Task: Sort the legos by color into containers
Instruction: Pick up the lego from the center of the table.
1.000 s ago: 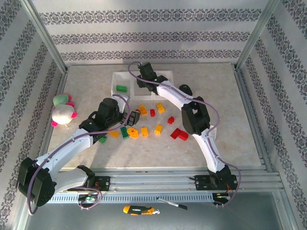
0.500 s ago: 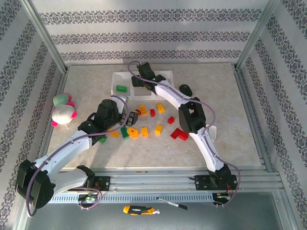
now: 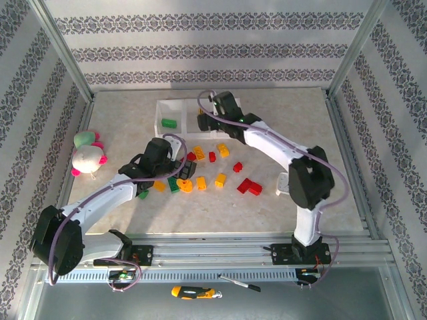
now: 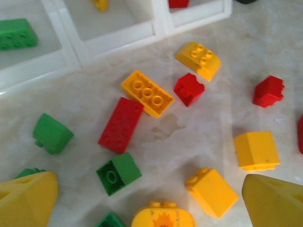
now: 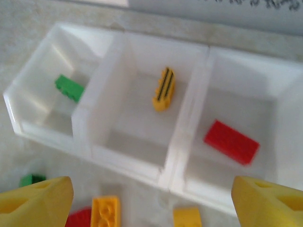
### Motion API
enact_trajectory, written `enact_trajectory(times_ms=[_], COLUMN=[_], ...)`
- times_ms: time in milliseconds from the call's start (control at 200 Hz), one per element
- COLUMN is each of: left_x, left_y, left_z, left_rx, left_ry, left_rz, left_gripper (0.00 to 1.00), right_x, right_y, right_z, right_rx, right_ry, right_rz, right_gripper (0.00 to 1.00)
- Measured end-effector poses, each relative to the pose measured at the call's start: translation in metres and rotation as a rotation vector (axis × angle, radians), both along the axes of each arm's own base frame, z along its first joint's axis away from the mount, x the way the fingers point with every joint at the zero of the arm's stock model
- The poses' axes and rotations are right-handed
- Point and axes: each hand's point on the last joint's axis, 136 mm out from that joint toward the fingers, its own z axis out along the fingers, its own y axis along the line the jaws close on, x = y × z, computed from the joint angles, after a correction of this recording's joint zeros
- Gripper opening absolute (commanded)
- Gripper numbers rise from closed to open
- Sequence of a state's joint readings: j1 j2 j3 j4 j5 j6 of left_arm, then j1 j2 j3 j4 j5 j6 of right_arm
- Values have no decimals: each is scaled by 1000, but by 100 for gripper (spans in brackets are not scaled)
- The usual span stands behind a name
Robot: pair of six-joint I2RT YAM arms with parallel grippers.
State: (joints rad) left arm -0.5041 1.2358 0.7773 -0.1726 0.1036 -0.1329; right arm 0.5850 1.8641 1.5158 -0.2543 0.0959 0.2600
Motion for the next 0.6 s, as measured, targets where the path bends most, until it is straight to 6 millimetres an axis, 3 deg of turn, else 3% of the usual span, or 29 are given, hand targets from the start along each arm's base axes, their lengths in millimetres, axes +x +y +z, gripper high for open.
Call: enact_trajectory(times_ms=[185, 310, 445, 600], left_x=[-13, -19, -24, -28], left_y=[-24, -38, -48, -53], left_z=[-5, 1, 6, 9], left_rx=[-72, -132, -170, -190], left_ry=[54, 60, 59, 56], left_rz=[-129, -207, -265, -307], left_gripper=[99, 99, 99, 99], right_x=[-53, -82, -101, -108], right_y=[-38, -52, -61, -66], right_z=[-46, -78, -94, -112], right_rx=[-91, -161, -238, -328], right_ry=[127, 243, 340, 432], right_rz=[-10, 17, 61, 101], right_gripper=[86, 85, 84, 82])
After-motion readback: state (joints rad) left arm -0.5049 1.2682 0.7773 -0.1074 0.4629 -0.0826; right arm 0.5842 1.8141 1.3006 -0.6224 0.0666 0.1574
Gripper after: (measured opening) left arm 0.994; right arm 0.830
